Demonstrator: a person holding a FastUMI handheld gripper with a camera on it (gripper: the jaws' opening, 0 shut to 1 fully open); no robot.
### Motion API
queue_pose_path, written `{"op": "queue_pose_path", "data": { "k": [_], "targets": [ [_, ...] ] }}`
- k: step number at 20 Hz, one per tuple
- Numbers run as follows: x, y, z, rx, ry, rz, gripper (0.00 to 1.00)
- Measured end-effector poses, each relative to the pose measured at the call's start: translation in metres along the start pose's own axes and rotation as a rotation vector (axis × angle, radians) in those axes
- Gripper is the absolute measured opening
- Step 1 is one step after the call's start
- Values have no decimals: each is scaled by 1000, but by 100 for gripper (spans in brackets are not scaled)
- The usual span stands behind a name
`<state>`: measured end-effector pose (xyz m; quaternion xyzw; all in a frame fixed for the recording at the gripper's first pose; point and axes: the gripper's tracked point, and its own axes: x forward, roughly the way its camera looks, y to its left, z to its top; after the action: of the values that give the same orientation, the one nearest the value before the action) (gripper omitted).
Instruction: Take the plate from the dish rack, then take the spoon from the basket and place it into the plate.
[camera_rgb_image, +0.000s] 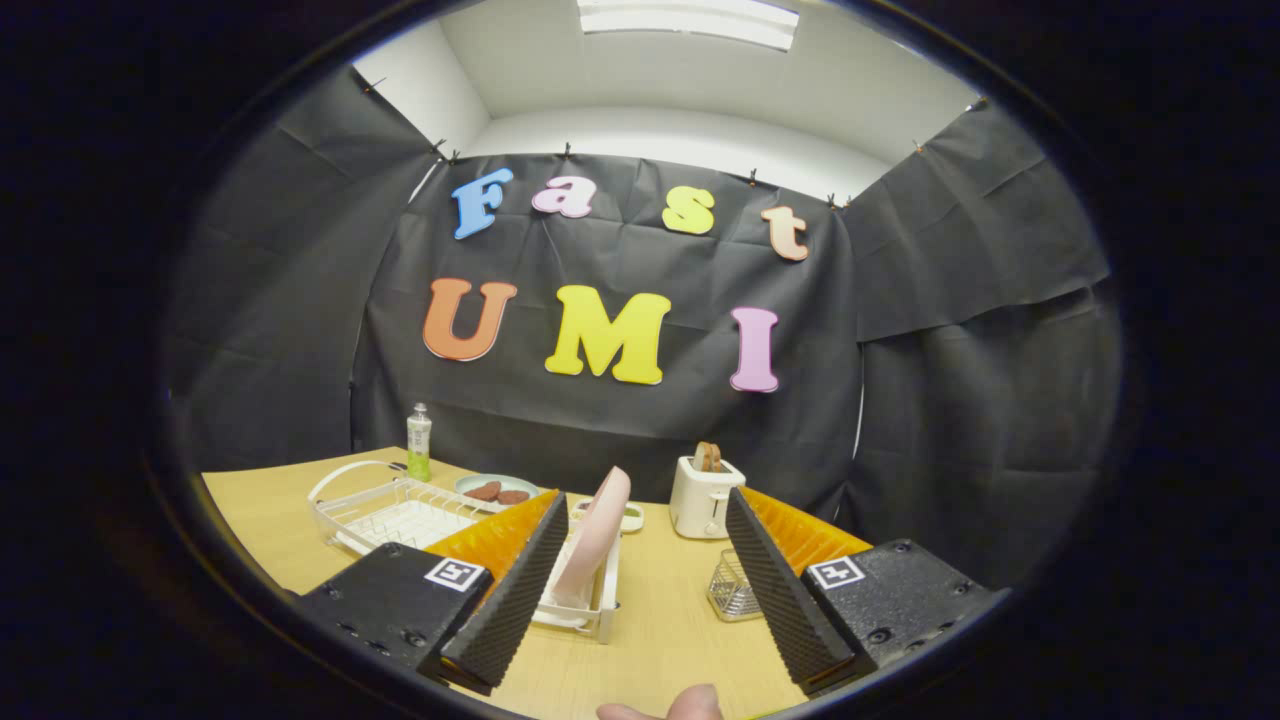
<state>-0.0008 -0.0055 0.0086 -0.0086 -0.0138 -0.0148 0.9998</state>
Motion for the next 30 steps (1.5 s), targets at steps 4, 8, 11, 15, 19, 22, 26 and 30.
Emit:
{"op": "queue_pose_path", "data": {
  "k": [4, 8, 11, 15, 19, 22, 26, 30],
  "targets": [
    [-1, 8, -1, 0, 5, 20, 100],
    [1, 11, -2, 1, 11, 29, 100],
    [4, 9, -2, 7, 20, 34, 100],
    [16, 4, -1, 2, 57, 50, 100],
    [42, 7, 15, 1, 127, 116, 100],
    [69, 5, 32, -4, 187, 146, 100],
    [110, 6, 39, -18, 304, 181, 100],
    [146, 16, 33, -13, 434, 200, 100]
  ]
}}
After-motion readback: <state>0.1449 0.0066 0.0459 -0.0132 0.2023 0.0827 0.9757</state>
